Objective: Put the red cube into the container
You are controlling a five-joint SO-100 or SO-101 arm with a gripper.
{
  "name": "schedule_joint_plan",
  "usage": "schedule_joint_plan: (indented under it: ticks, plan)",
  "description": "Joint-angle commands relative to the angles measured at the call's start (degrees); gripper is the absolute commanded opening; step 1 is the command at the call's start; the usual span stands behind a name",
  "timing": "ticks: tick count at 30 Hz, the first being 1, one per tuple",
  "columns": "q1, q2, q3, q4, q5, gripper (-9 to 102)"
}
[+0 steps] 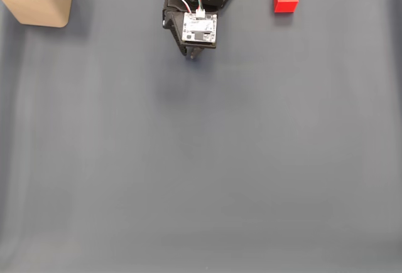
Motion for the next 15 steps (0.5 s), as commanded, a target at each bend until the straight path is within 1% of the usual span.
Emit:
schedule_joint_plan:
  ticks: [1,9,15]
  plan:
    - [-0.44,2.37,0.62,0.44,0.26,1]
    - [-1.23,2.37,0.62,0.44,0.18,3]
    - [-1.23,2.37,0.62,0.44,-1.58,0]
